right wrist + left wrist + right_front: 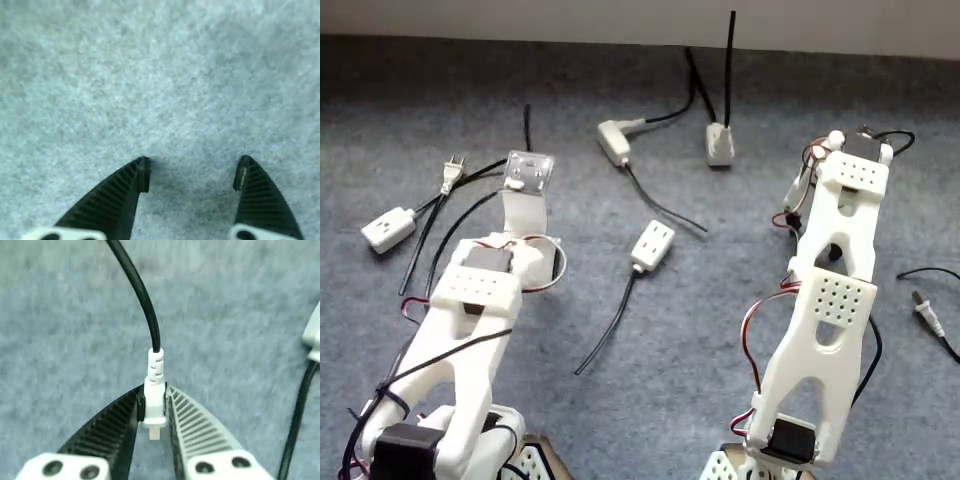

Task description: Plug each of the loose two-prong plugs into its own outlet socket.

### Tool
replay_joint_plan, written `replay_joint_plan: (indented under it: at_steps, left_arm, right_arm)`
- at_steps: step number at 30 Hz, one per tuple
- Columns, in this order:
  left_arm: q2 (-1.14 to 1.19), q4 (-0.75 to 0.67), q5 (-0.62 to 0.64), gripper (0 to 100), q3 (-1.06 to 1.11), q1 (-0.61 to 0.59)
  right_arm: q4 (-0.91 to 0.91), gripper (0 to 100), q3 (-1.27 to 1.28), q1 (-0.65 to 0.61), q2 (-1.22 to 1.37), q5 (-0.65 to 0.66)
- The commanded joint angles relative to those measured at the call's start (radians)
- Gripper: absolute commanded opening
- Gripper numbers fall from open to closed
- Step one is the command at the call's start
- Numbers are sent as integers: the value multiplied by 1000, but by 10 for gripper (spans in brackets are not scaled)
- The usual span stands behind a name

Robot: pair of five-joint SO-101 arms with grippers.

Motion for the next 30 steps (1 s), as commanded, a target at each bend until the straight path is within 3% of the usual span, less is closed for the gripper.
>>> replay_joint_plan:
  at_steps: [1, 5, 13, 17, 24, 30]
  left_arm:
    - [-24, -109, -3, 6, -79, 154]
    - [-24, -112, 35, 6, -143, 255]
    - [-24, -265, 414, 6, -288, 332]
    - [-36, -371, 531, 6, -312, 357]
    - [-265, -408, 968, 6, -237, 317]
    - [-539, -408, 1119, 6, -38, 311]
  right_arm:
    - [15, 268, -4, 22, 13, -14]
    - [15, 268, -4, 22, 13, -14]
    - [13, 268, -4, 15, 13, -14]
    - [13, 268, -4, 15, 13, -14]
    - [13, 268, -4, 15, 13, -14]
    - [13, 268, -4, 13, 13, -14]
